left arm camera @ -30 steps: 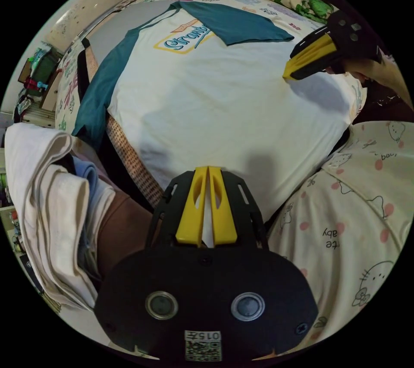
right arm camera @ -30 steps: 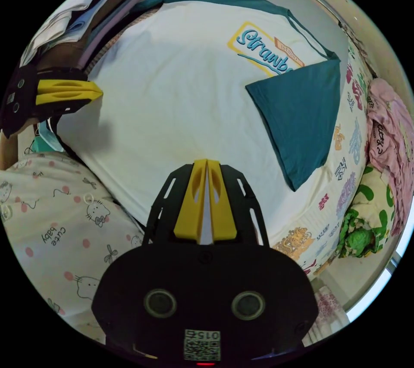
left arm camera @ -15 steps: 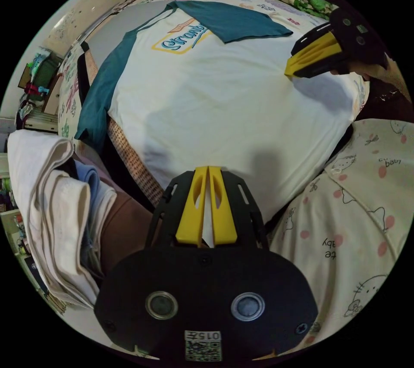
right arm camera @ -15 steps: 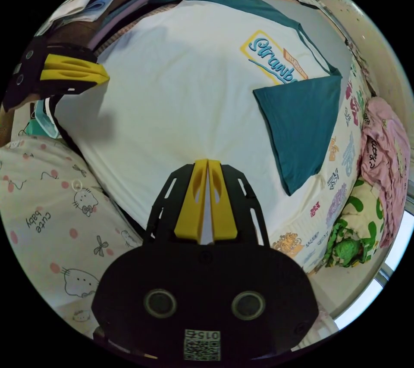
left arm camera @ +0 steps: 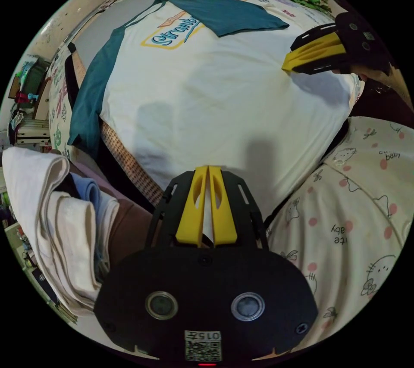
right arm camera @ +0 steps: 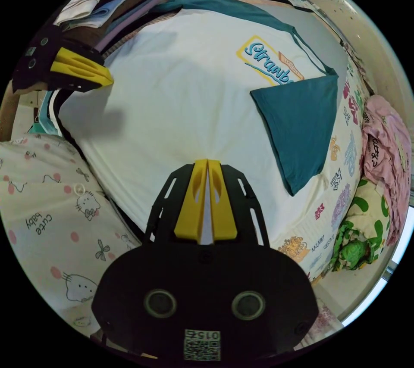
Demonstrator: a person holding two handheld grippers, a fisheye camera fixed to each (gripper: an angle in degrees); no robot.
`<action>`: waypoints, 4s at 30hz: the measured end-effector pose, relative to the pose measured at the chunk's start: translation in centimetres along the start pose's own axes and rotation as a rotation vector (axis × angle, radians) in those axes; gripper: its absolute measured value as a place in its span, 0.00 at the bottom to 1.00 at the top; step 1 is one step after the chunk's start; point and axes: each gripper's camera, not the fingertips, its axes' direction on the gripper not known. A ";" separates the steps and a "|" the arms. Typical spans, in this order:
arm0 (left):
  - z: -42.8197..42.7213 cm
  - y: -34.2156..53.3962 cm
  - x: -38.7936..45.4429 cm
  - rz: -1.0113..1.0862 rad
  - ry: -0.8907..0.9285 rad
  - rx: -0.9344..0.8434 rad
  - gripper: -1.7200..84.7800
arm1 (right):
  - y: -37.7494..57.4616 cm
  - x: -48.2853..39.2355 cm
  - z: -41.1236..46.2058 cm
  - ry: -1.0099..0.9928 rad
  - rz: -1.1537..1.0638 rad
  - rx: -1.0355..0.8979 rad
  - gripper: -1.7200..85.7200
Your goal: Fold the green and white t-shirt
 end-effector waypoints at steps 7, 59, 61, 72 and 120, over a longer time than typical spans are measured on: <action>2.4 0.2 2.9 0.029 0.012 -0.005 0.01 | 0.7 2.2 -0.3 -0.044 0.042 0.032 0.01; 9.2 11.4 8.3 -0.544 0.031 0.531 0.08 | -50.2 14.1 -3.5 -0.290 0.017 0.083 0.11; 8.7 10.7 8.2 -0.530 0.018 0.524 0.08 | -50.7 16.0 -4.4 -0.327 0.007 0.090 0.06; 2.0 5.5 8.8 -0.331 -0.093 0.577 0.08 | -32.7 36.6 -14.2 -0.627 0.229 0.467 0.02; -5.2 -19.5 -17.3 -0.470 0.233 0.715 0.10 | -36.8 34.6 -35.0 -0.406 0.385 0.475 0.02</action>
